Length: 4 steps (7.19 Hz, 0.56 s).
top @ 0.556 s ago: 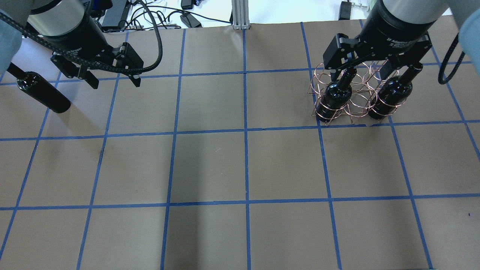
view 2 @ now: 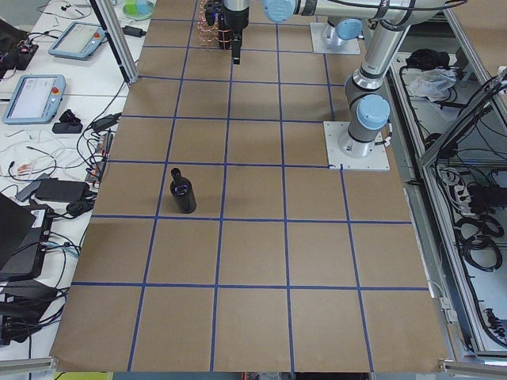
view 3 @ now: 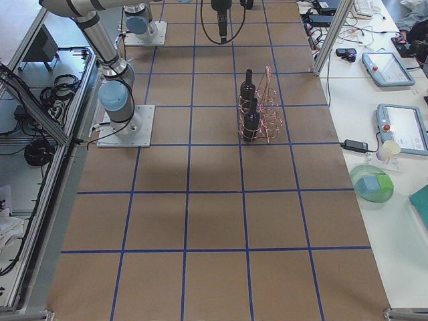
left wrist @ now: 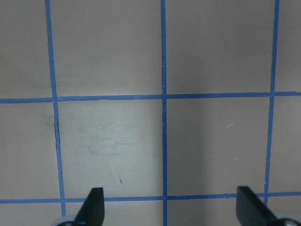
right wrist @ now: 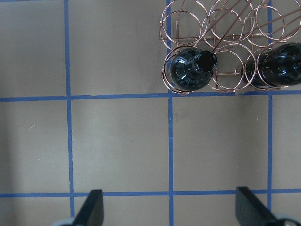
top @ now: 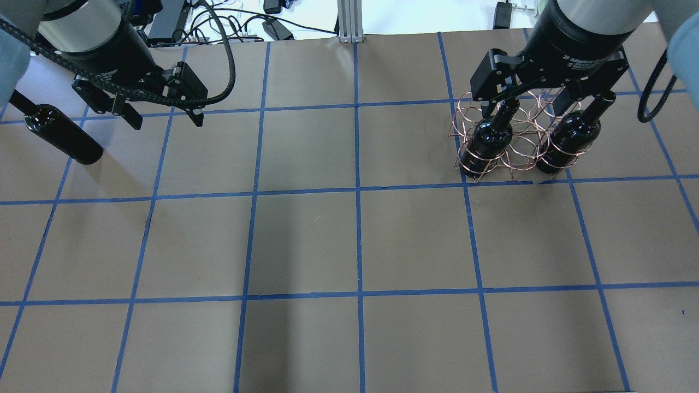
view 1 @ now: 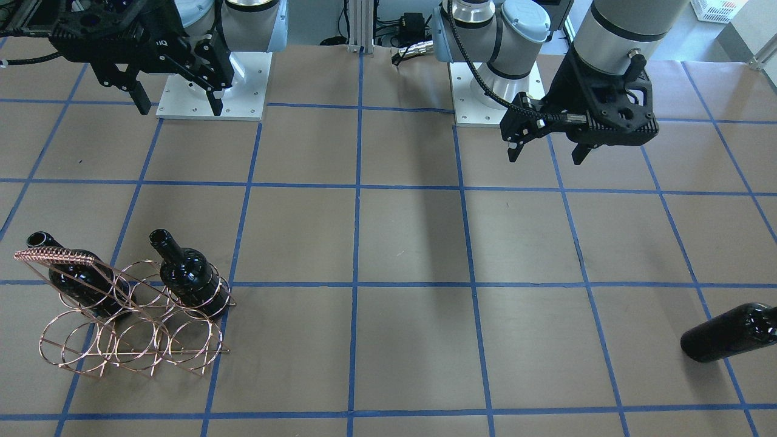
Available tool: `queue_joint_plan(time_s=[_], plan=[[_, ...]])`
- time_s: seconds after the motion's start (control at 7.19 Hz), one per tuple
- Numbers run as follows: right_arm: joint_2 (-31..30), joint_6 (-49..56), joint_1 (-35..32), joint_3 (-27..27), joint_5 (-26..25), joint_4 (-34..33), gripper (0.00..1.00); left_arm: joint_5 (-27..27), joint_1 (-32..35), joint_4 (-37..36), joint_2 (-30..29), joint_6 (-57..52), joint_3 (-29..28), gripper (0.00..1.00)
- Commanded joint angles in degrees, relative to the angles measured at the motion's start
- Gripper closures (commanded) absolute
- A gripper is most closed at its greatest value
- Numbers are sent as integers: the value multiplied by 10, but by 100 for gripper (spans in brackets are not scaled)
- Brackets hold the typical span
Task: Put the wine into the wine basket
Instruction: 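Move the left gripper toward the dark wine bottle at the far edge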
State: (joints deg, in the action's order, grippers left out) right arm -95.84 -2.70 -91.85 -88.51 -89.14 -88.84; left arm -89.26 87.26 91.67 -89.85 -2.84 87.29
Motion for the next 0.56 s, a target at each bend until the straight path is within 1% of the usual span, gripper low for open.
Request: queue_joint_plan(time_s=[0.0,0.28,0.42], plan=[[-1,1,0,0,-2,1,0,-1,-14,1,-4,-1,1,0],[0,1,0,0,-1,0,0,0,-35,4,-1,-1,-4,0],[-1,1,0,0,-1,1,0,-1,-36,20,-1,0,-8,0]])
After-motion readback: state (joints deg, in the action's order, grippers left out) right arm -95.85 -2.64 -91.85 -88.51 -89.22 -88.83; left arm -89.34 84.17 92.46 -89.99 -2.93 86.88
